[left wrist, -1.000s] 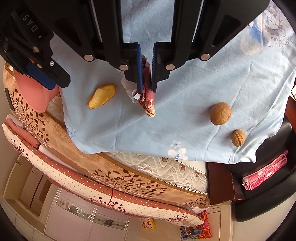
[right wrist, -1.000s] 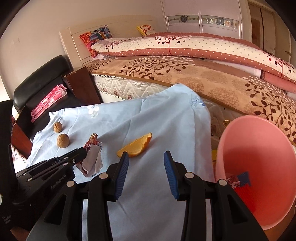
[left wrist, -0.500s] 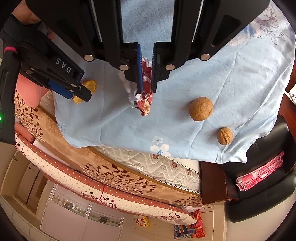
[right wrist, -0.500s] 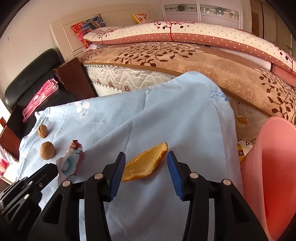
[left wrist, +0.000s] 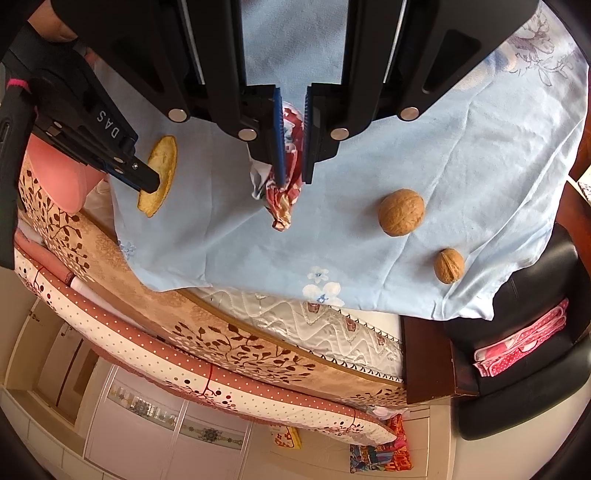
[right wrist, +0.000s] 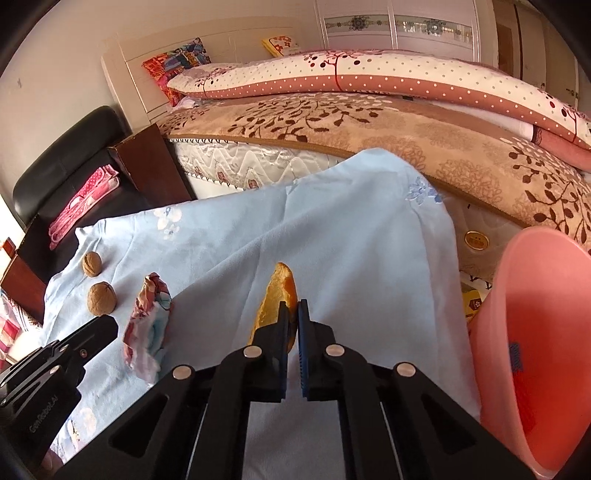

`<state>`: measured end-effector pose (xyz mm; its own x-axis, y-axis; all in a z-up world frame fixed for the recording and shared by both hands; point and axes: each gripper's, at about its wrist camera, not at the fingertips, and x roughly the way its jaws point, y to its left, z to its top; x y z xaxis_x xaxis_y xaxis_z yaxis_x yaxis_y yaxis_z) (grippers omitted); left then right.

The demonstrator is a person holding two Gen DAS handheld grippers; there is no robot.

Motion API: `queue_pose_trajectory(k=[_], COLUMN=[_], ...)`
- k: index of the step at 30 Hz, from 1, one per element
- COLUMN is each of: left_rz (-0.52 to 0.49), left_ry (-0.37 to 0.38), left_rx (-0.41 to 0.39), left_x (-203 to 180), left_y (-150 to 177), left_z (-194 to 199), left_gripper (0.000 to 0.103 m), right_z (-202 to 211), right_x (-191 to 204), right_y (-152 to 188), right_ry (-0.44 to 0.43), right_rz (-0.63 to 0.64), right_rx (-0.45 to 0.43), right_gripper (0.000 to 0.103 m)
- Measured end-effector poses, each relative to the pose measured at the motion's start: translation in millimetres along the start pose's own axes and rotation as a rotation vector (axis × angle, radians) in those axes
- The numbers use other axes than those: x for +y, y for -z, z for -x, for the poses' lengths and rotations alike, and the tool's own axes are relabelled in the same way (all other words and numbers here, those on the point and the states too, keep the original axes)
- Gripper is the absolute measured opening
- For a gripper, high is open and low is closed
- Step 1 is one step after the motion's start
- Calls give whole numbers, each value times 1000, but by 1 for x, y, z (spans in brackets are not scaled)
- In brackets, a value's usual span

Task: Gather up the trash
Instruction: 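Grasp the second yellow bread crust with the right tool, then carry the crust over the pink bucket with the right tool while the left tool holds the wrapper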

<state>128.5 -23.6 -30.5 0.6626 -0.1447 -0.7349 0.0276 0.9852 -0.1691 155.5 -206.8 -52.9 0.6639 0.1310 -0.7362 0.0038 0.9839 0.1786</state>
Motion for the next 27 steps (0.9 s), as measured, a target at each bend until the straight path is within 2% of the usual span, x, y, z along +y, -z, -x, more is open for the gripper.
queue_pose_trajectory(k=[14,21,27], left_rz=[-158,-247,-308], left_ry=[74,157,251], left_rx=[-101,-150,-153], left_x=[-68,-116,-158], left_y=[-4,-4,2], left_z=[34,51,55], left_gripper=[8,8,8], right_z=[91,116,132], right_x=[-42,-78,-112], right_y=[6,13,20], right_ry=[88,151,219], right_rz=[-34,-100,-159], right_rx=[-151,-180,-192], right_gripper=[4,4,4])
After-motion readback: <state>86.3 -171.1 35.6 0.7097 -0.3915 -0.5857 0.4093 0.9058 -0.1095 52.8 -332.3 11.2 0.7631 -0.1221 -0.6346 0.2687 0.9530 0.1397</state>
